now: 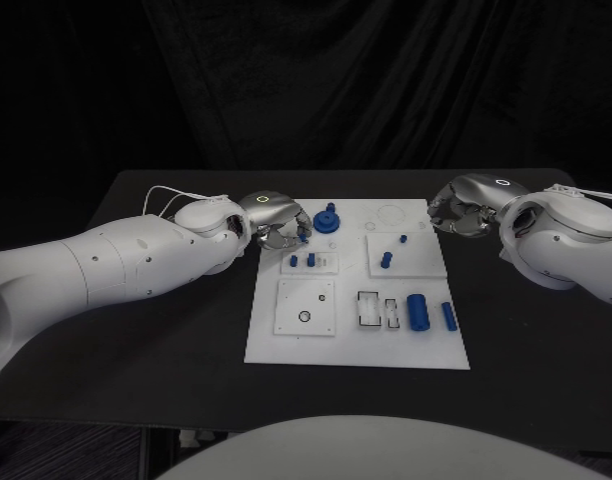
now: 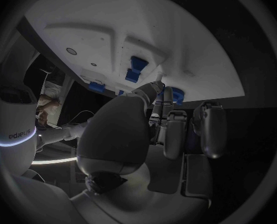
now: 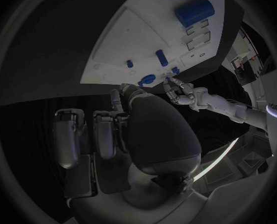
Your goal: Assemble the parts on the task board
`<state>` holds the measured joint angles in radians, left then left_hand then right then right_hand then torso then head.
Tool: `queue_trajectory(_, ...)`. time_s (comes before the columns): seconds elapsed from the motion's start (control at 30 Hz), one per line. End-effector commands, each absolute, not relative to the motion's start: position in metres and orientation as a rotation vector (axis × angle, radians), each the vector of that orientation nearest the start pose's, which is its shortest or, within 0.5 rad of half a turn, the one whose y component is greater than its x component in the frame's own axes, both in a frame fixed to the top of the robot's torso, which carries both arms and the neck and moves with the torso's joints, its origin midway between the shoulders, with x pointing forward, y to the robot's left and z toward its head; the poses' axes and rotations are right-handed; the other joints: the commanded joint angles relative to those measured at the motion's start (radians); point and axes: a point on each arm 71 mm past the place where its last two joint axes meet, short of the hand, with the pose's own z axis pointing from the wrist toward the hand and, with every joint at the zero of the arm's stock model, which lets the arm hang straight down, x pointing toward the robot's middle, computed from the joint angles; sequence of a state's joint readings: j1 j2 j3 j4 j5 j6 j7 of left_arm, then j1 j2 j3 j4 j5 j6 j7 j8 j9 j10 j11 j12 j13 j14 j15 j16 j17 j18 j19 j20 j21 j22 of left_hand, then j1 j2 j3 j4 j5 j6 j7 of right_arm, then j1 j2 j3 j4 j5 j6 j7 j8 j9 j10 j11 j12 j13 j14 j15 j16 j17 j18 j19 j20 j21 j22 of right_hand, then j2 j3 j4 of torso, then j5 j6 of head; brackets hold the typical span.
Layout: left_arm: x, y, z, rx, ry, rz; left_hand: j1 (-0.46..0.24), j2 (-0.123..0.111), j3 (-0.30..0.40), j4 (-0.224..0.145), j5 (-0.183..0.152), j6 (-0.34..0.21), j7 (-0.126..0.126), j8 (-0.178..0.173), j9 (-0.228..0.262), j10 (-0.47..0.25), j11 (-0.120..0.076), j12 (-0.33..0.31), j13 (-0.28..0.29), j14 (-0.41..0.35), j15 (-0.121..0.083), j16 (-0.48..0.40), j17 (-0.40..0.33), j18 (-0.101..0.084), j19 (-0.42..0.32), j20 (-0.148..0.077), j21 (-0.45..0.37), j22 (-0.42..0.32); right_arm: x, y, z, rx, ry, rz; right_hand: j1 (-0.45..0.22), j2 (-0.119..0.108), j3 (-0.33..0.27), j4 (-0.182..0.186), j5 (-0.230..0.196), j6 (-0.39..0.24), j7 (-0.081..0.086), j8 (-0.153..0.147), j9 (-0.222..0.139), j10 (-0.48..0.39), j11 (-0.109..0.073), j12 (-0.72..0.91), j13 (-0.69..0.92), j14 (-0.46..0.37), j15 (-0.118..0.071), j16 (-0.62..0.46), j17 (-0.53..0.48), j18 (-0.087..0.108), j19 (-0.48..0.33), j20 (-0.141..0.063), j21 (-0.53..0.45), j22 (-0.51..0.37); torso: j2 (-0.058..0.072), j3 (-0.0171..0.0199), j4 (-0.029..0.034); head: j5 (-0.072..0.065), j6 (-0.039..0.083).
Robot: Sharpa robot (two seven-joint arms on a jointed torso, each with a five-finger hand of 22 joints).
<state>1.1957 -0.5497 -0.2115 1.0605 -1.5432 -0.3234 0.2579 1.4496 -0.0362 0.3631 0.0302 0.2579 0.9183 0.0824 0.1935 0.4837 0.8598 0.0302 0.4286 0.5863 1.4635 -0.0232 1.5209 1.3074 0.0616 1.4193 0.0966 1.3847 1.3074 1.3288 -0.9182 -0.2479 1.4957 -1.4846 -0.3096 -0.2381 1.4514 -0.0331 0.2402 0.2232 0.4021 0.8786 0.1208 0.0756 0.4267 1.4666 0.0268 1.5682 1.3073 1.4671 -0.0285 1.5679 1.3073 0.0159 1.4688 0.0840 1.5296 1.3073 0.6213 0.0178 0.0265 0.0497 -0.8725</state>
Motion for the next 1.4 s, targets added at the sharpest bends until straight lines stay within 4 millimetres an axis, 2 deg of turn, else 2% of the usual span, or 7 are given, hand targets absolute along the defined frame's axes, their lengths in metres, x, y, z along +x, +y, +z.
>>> queue_trajectory(0.03, 0.524, 0.165, -0.262, 0.553, 1.675, -0.700, 0.002, 0.003, -0.003, -0.004, 0.006, 0.000, -0.002, -0.004, -0.002, 0.008, 0.000, -0.007, -0.001, 0.001, 0.002, -0.005, 0.074, -0.009, 0.003, -0.003, -0.007, 0.194, 0.487, -0.261, -0.202, -0.142, 1.768, 0.332, 0.001, 0.000, 0.005, 0.000, 0.002, 0.004, -0.001, 0.004, -0.001, 0.104, 0.002, 0.003, 0.264, 0.104, 0.000, 0.003, 0.263, -0.001, 0.065, 0.000, -0.006, 0.244, -0.002, 0.0004, -0.0016, -0.001, 0.000)
queue_trajectory(0.2, 0.524, 0.164, -0.263, 0.552, 1.683, -0.698, 0.002, 0.003, -0.003, -0.004, 0.006, 0.001, -0.001, -0.005, -0.002, 0.010, 0.000, -0.006, -0.002, 0.000, 0.002, -0.006, 0.072, -0.009, 0.002, -0.003, -0.008, 0.193, 0.487, -0.261, -0.202, -0.141, 1.769, 0.331, 0.002, -0.001, 0.005, -0.002, 0.002, 0.003, -0.001, 0.003, -0.001, 0.104, 0.002, 0.003, 0.264, 0.104, 0.000, 0.003, 0.263, -0.001, 0.065, 0.000, -0.006, 0.244, -0.002, -0.0003, -0.0031, 0.002, 0.000)
queue_trajectory(0.4, 0.523, 0.162, -0.266, 0.555, 1.698, -0.701, 0.002, 0.002, -0.004, -0.005, 0.006, 0.001, 0.000, -0.006, -0.002, 0.014, 0.001, -0.005, -0.002, -0.002, 0.003, -0.007, 0.069, -0.008, 0.001, -0.003, -0.010, 0.193, 0.487, -0.260, -0.202, -0.143, 1.770, 0.333, 0.003, -0.002, 0.005, -0.002, 0.002, 0.003, -0.001, 0.003, -0.002, 0.104, 0.002, 0.003, 0.264, 0.104, 0.000, 0.003, 0.263, -0.001, 0.065, 0.000, -0.005, 0.244, -0.002, -0.0010, -0.0018, -0.002, 0.000)
queue_trajectory(0.87, 0.521, 0.160, -0.271, 0.559, 1.712, -0.709, 0.002, 0.002, -0.005, -0.005, 0.006, 0.001, 0.000, -0.008, -0.002, 0.016, 0.001, -0.005, -0.002, -0.005, 0.004, -0.009, 0.063, -0.007, -0.002, -0.003, -0.013, 0.192, 0.487, -0.259, -0.203, -0.144, 1.770, 0.334, 0.003, -0.002, 0.005, -0.002, 0.002, 0.003, -0.001, 0.003, -0.002, 0.104, 0.002, 0.003, 0.264, 0.104, 0.000, 0.003, 0.263, -0.001, 0.065, 0.000, -0.005, 0.244, 0.000, 0.0002, -0.0029, -0.003, 0.000)
queue_trajectory(1.23, 0.521, 0.157, -0.274, 0.560, 1.718, -0.710, 0.004, 0.001, -0.005, -0.007, 0.007, 0.000, 0.000, -0.010, -0.003, 0.017, 0.001, -0.005, -0.003, -0.006, 0.004, -0.009, 0.063, -0.007, -0.002, -0.003, -0.014, 0.191, 0.487, -0.258, -0.203, -0.146, 1.770, 0.336, 0.003, -0.002, 0.006, -0.003, 0.001, 0.004, 0.000, 0.003, -0.002, 0.104, 0.002, 0.003, 0.264, 0.104, 0.000, 0.003, 0.263, -0.001, 0.065, 0.000, -0.006, 0.244, -0.001, -0.0005, -0.0008, -0.005, 0.000)
queue_trajectory(1.4, 0.522, 0.157, -0.275, 0.558, 1.728, -0.704, 0.006, 0.001, -0.005, -0.009, 0.005, -0.004, -0.001, -0.017, -0.004, 0.015, 0.001, -0.009, -0.006, -0.010, 0.004, -0.012, 0.056, -0.006, -0.006, -0.003, -0.019, 0.190, 0.487, -0.257, -0.203, -0.148, 1.772, 0.337, 0.003, -0.002, 0.006, -0.003, 0.001, 0.004, 0.000, 0.003, -0.002, 0.104, 0.002, 0.003, 0.264, 0.104, 0.000, 0.003, 0.263, -0.001, 0.065, 0.000, -0.006, 0.244, -0.001, -0.0005, -0.0026, -0.004, 0.000)
